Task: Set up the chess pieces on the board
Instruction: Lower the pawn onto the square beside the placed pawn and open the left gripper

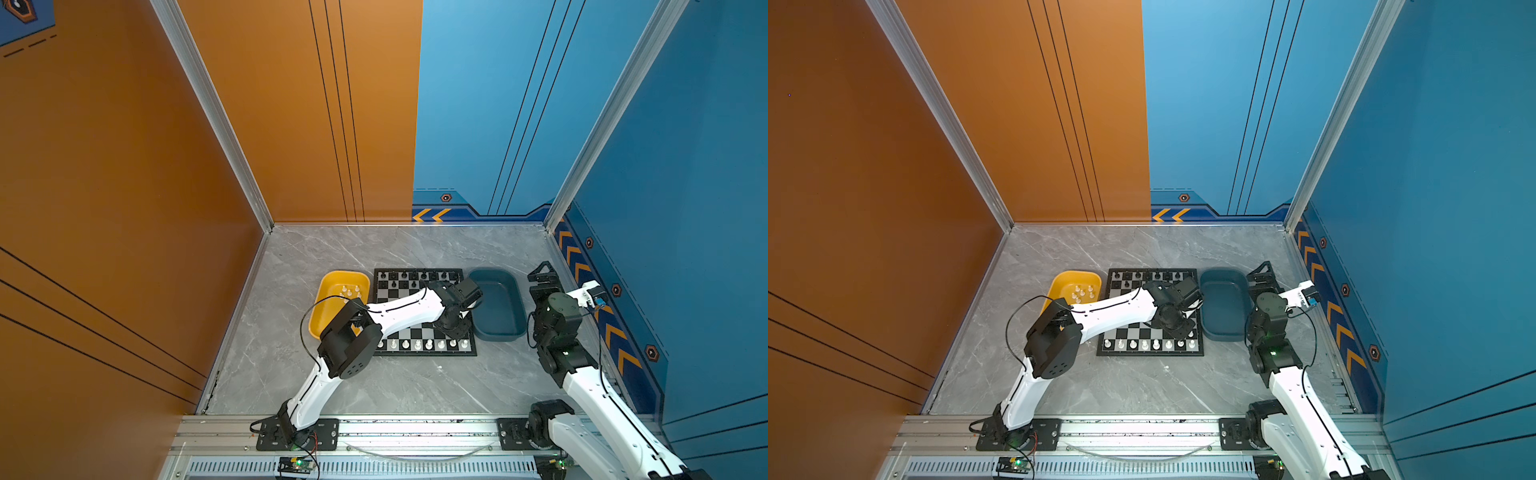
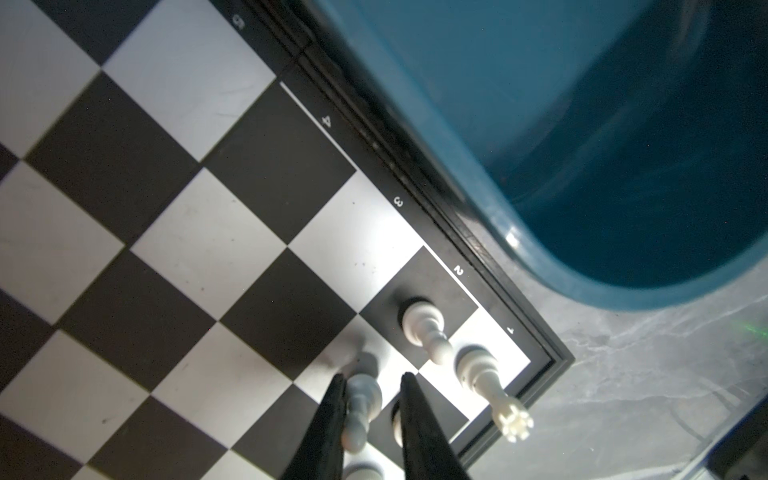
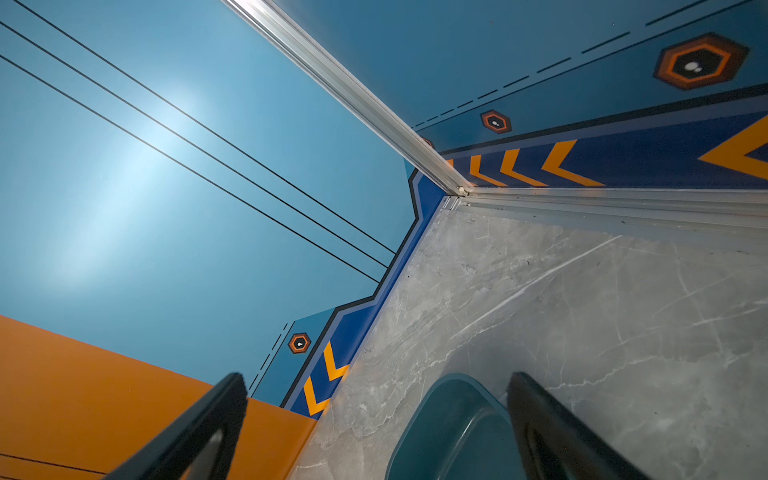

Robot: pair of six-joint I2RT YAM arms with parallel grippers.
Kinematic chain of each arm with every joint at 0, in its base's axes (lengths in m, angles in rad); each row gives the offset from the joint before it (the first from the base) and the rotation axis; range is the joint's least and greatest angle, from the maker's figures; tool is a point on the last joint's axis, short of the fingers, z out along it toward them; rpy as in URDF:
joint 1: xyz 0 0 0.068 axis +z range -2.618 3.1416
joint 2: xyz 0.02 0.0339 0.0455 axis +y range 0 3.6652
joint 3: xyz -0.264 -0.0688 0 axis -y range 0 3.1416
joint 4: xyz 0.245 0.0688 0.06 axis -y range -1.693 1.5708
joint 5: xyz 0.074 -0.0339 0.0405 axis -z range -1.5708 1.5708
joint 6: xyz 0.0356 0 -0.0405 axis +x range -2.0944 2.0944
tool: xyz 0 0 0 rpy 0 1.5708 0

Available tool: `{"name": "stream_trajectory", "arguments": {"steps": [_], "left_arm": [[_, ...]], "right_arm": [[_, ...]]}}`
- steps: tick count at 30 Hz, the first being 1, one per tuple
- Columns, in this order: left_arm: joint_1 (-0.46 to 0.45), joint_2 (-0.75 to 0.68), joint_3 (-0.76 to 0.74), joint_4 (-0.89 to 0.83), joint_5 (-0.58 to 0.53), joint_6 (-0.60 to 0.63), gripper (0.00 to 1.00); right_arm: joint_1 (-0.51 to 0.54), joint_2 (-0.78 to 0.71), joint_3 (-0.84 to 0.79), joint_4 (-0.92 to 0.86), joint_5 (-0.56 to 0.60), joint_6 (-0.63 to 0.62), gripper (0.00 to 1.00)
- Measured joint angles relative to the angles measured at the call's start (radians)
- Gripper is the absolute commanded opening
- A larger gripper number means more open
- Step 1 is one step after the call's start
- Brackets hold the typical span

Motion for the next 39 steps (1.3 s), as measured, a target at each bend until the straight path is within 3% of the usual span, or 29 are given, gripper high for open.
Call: {"name": "stream_trajectory", "arguments": {"steps": [20,39], "left_arm": [[0.000,0.013,0.007,0.000,0.000,0.000,0.22],[0.000,0.013,0.007,0.000,-0.001,0.000,0.29]], "right_arm": [[0.000,0.000,0.000,0.000,0.000,0.000,1.00],[-0.005,0.000,0.000,0.000,-0.001,0.004,1.00]]}}
